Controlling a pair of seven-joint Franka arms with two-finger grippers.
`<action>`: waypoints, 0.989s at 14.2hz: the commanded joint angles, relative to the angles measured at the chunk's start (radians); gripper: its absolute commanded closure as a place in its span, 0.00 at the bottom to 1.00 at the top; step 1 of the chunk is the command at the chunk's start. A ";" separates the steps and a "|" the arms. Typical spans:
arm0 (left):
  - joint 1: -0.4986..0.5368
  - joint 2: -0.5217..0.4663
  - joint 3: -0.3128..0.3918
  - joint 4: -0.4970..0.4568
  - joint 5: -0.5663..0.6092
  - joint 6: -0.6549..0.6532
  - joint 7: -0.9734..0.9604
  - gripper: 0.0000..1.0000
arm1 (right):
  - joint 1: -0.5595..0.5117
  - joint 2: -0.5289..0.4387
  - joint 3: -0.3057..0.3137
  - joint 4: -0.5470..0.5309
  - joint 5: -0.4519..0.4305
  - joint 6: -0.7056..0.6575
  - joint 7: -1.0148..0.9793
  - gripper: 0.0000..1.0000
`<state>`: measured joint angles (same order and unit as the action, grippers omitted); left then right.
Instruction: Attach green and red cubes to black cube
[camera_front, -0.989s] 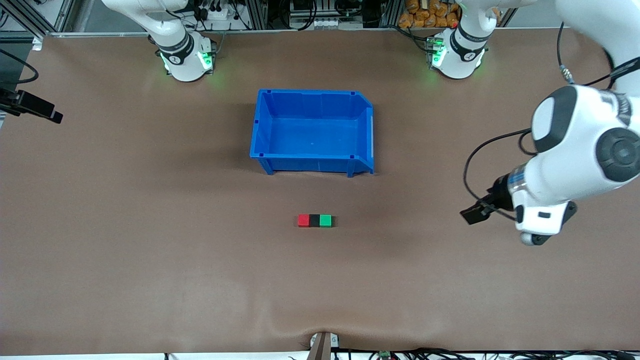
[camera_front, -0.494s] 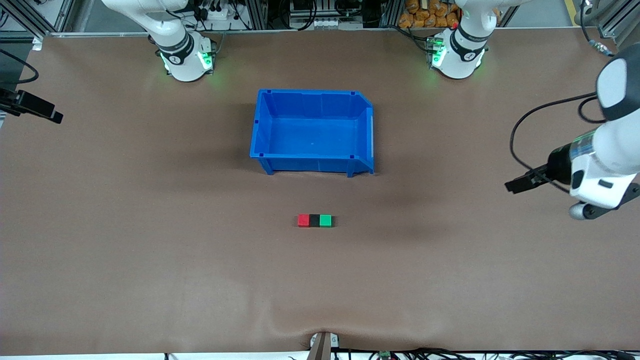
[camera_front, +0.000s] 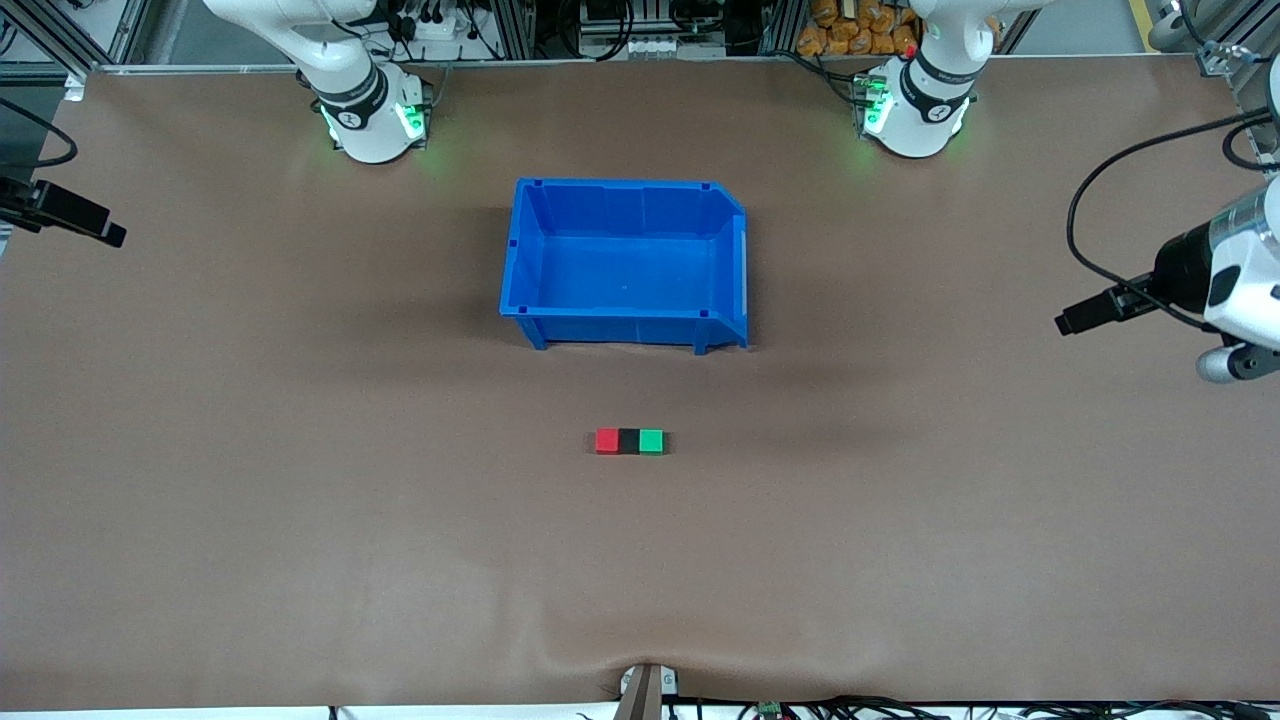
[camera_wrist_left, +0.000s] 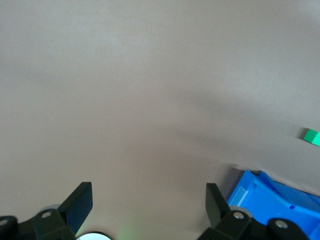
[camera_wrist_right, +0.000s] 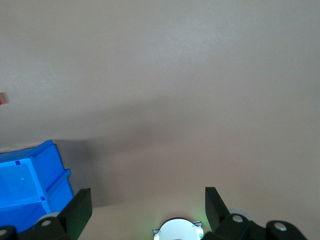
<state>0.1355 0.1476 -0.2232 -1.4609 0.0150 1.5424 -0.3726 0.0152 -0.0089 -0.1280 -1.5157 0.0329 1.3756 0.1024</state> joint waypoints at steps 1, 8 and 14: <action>0.009 -0.063 -0.001 -0.041 0.011 0.001 0.105 0.00 | 0.002 0.004 -0.001 0.012 0.012 -0.003 0.003 0.00; 0.006 -0.092 -0.005 -0.033 0.019 0.001 0.150 0.00 | 0.003 0.004 -0.001 0.012 0.012 -0.003 0.005 0.00; 0.009 -0.072 0.004 0.010 0.036 0.001 0.254 0.00 | 0.003 0.004 -0.001 0.014 0.012 -0.003 0.003 0.00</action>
<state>0.1356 0.0812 -0.2229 -1.4700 0.0291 1.5447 -0.1746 0.0159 -0.0082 -0.1279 -1.5157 0.0330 1.3757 0.1024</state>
